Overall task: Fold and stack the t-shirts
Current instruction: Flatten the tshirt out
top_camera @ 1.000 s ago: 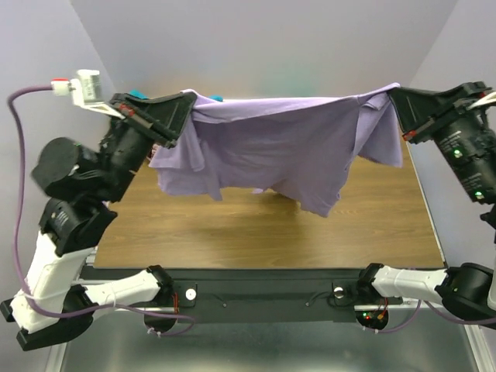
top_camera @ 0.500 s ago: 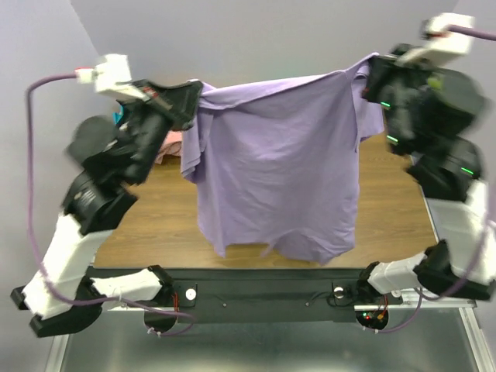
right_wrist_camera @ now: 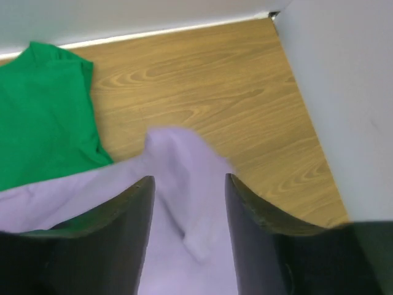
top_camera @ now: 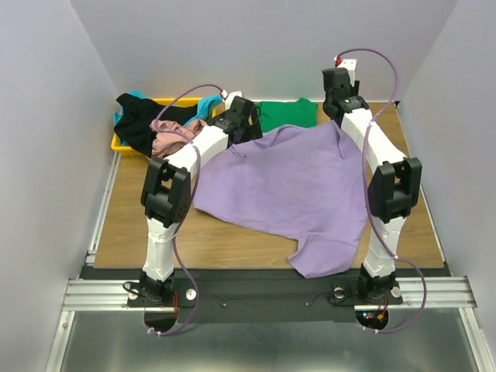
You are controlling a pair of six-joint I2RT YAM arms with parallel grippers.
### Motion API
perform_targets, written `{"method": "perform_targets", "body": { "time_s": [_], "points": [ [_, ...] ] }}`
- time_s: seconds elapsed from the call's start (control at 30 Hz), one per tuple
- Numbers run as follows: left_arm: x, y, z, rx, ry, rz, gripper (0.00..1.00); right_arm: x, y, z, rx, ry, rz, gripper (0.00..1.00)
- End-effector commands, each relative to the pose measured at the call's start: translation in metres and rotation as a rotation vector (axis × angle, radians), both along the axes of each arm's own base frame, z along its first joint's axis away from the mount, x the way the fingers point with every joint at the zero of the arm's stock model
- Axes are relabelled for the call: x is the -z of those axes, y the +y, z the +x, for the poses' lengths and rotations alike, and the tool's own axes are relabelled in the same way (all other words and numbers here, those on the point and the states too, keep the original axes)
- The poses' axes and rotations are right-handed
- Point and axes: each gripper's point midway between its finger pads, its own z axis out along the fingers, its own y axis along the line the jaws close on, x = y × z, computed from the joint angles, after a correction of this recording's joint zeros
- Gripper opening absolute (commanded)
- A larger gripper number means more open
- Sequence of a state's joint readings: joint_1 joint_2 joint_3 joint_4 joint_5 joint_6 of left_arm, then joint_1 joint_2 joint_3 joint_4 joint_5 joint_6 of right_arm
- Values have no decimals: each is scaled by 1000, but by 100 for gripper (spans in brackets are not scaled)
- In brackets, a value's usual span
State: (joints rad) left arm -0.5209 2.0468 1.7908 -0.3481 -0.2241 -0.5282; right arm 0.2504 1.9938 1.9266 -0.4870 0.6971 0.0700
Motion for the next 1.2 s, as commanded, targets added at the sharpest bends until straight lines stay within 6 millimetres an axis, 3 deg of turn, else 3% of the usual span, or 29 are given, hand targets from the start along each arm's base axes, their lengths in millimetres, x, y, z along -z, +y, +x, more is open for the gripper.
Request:
{"method": "perform_targets", "body": {
  "time_s": [0.0, 0.03, 0.07, 0.1, 0.13, 0.17, 0.2, 0.23, 0.37, 0.4, 0.47, 0.5, 0.57, 0.6, 0.73, 0.87, 1.1, 1.17],
  "points": [
    [-114, 8, 0, -12, -193, -83, 98, -64, 19, 14, -47, -190, 85, 74],
    [-115, 10, -4, -9, -197, -88, 98, -57, 17, 9, -45, -176, 92, 96],
    [-115, 13, -10, -13, -202, -90, 98, -54, 17, 4, -45, -171, 106, 100],
    [-135, 17, -18, -17, -250, -125, 98, -54, 19, -2, -52, -172, 126, 100],
    [-109, 26, -28, -31, -211, -97, 98, -44, 18, -19, -50, -153, 159, 100],
    [-126, 32, -39, -45, -247, -136, 98, -42, 18, -30, -51, -154, 191, 100],
    [-95, 40, -52, -57, -193, -111, 98, -32, 24, -41, -51, -152, 266, 100],
    [-89, 46, -60, -67, -186, -109, 98, -19, 23, -67, -56, -126, 302, 100],
    [-46, 78, -104, -154, -107, -96, 98, 32, 51, -124, -128, -15, 530, 100],
    [-28, 93, -122, -187, -81, -68, 98, 54, 60, -153, -146, 37, 615, 100],
    [-21, 109, -141, -253, -69, -92, 98, 84, 70, -186, -166, 115, 690, 100],
    [5, 118, -157, -281, -24, -86, 98, 106, 77, -213, -181, 175, 731, 100],
    [25, 126, -176, -282, -4, -100, 98, 124, 81, -235, -194, 231, 759, 100],
    [33, 127, -183, -286, 11, -110, 98, 143, 79, -254, -168, 273, 773, 100],
    [56, 137, -200, -328, 52, -126, 99, 181, 79, -291, -132, 371, 803, 100],
    [56, 138, -205, -330, 39, -153, 98, 207, 68, -297, -45, 425, 765, 100],
    [51, 149, -209, -368, 31, -125, 98, 258, 24, -298, 188, 534, 615, 100],
    [50, 153, -209, -381, 32, -117, 98, 262, 17, -293, 201, 549, 594, 100]
  ]
}}
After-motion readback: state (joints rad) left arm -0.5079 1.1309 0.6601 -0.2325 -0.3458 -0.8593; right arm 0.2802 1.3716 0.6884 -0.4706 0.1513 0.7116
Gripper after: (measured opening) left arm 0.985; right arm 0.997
